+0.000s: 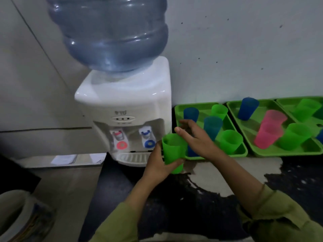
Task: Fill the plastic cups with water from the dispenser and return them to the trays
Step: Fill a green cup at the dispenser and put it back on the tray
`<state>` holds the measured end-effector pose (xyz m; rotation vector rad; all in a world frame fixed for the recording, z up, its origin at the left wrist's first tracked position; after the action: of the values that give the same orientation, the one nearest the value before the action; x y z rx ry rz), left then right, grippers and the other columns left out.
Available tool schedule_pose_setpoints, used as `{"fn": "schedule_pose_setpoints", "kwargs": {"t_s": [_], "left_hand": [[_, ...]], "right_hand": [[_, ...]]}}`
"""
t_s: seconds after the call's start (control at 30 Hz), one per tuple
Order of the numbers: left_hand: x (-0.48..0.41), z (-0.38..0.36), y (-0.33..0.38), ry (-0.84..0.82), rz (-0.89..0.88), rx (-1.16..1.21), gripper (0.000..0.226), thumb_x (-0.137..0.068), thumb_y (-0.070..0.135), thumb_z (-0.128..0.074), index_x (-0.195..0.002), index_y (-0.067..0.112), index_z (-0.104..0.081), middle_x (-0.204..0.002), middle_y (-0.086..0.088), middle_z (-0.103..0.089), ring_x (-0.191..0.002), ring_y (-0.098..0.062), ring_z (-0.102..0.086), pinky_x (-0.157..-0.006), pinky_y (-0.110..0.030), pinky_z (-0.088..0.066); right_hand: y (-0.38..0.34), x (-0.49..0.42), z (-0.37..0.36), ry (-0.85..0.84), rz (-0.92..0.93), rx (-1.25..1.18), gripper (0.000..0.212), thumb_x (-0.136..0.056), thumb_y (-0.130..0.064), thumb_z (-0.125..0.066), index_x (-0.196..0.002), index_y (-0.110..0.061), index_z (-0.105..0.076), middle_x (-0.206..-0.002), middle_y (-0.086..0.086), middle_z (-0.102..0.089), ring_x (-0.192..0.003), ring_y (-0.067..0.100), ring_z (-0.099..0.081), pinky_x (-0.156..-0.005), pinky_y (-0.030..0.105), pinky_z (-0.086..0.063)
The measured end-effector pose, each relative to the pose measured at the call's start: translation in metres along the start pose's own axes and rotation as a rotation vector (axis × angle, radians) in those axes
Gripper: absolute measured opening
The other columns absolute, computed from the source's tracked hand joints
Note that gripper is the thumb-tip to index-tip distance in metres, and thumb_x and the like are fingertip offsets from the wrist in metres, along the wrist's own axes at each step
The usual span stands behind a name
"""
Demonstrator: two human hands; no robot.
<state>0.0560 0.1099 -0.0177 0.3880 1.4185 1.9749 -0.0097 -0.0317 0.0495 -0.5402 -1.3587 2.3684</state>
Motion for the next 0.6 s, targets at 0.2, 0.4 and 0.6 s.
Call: {"fn": "schedule_pose_setpoints", "kwargs": {"t_s": [0.2, 0.4, 0.6], "left_hand": [[0.03, 0.064, -0.053, 0.033, 0.166, -0.04, 0.059, -0.063, 0.03, -0.084, -0.108, 0.033, -0.046, -0.101, 0.016, -0.061, -0.091, 0.006, -0.059, -0.067, -0.007, -0.047], [0.025, 0.109, -0.091, 0.126, 0.341, -0.106, 0.068, -0.064, 0.03, -0.084, -0.119, 0.014, -0.048, -0.111, -0.004, -0.061, -0.097, -0.019, -0.059, -0.08, -0.03, -0.049], [0.003, 0.126, -0.105, 0.154, 0.339, -0.08, 0.069, -0.063, 0.022, -0.085, -0.119, 0.012, -0.046, -0.114, -0.007, -0.061, -0.099, -0.021, -0.058, -0.081, -0.03, -0.047]], "right_hand": [[-0.015, 0.01, -0.055, 0.046, 0.002, 0.069, 0.039, -0.088, -0.03, -0.061, -0.121, -0.013, -0.052, -0.101, 0.001, -0.06, -0.081, 0.006, -0.059, -0.067, 0.012, -0.046], [-0.018, 0.01, -0.082, 0.015, -0.07, 0.095, 0.04, -0.087, -0.024, -0.062, -0.123, -0.009, -0.05, -0.106, 0.005, -0.058, -0.091, 0.02, -0.059, -0.08, 0.034, -0.051], [-0.014, 0.006, -0.097, -0.005, -0.067, 0.123, 0.037, -0.087, -0.022, -0.062, -0.121, -0.011, -0.052, -0.1, -0.001, -0.057, -0.085, 0.013, -0.058, -0.072, 0.022, -0.044]]}}
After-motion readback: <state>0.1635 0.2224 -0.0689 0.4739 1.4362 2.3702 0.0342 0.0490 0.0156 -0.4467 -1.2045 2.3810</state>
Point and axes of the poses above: each hand's wrist, its own x-axis away from the middle knuckle, its own z-axis out of the back of the hand, y = z × x, the point moved 2 cm from there along -x, towards the middle knuckle
